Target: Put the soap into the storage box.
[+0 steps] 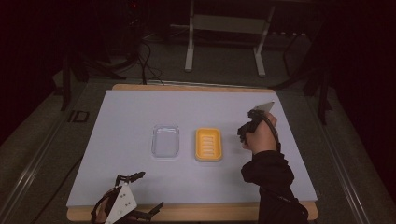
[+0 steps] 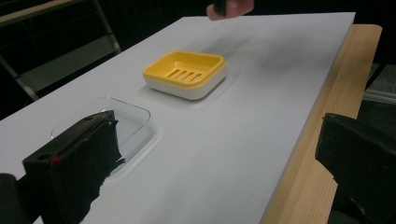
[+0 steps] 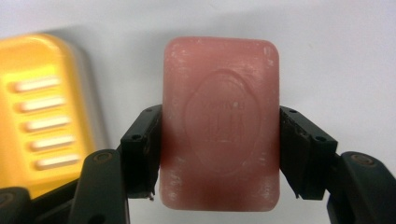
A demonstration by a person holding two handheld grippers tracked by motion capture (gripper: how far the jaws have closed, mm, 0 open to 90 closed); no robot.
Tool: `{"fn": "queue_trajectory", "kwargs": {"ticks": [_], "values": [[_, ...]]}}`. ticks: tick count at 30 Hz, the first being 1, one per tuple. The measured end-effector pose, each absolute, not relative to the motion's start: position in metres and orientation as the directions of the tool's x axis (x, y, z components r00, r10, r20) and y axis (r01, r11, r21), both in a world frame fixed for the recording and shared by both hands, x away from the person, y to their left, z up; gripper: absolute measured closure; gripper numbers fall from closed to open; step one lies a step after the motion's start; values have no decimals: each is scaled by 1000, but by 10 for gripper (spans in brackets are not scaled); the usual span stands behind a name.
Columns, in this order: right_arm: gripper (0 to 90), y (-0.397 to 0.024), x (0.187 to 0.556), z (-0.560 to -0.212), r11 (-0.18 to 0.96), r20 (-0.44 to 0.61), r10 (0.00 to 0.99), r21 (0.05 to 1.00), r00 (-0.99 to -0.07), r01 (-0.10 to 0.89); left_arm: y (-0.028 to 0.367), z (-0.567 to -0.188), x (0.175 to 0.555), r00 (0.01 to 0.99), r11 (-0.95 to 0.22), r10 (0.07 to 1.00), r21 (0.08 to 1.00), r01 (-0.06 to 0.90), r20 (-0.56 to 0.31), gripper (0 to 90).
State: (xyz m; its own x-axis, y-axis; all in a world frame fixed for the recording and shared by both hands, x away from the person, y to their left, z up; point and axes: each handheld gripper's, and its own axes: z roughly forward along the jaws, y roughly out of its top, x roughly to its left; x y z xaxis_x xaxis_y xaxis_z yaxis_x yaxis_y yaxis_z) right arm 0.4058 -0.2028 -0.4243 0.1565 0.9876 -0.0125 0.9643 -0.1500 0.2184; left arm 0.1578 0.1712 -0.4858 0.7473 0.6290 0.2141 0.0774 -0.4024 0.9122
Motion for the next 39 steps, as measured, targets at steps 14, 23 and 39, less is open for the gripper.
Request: {"fn": "queue_trajectory", "kwargs": {"ticks": [14,23,39], "values": [[379,-152,384,-394,-37,53,998,297,22,954,171,-486,158,749,-404,626,912,76,215,5],[378,-115,377,-398,32,73,996,318,-59,947,171,-486,157,750,-401,626,913,74,214,5],[379,-87,392,-437,78,83,991,295,-107,952,172,-485,156,753,-394,624,916,72,210,5]]}}
